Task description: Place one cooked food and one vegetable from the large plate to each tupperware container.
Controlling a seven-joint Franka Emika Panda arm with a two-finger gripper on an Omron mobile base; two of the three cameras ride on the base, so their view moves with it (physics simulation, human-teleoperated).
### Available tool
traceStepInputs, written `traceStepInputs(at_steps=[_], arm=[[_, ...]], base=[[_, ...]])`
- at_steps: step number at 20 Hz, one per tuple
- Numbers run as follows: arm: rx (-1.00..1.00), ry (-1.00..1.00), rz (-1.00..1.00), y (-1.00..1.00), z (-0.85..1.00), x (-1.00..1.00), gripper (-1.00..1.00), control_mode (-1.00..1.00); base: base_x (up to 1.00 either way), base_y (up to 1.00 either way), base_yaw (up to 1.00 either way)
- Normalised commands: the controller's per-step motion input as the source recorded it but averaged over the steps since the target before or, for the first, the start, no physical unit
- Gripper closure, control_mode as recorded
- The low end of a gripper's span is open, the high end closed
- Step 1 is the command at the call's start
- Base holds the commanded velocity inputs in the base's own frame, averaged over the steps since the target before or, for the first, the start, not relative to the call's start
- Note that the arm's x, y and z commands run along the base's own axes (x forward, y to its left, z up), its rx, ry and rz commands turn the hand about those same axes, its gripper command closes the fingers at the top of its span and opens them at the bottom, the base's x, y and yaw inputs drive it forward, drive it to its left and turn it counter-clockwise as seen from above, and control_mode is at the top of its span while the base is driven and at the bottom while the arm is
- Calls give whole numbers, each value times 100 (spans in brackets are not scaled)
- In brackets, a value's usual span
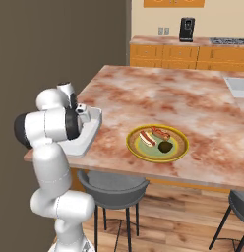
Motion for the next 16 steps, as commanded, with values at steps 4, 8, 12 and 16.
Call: traceStepInputs(at_steps=[4, 8, 12, 16], arm=[[-2, -2, 3, 1, -35, 26, 100, -100], [0, -6, 5, 1, -13, 29, 100, -100], [0, 0, 2, 6, 0, 1, -100, -100], [0, 0, 0, 5, 0, 2, -100, -100]], base=[[0, 0, 0], [0, 0, 0], [0, 0, 0], [0, 0, 0]])
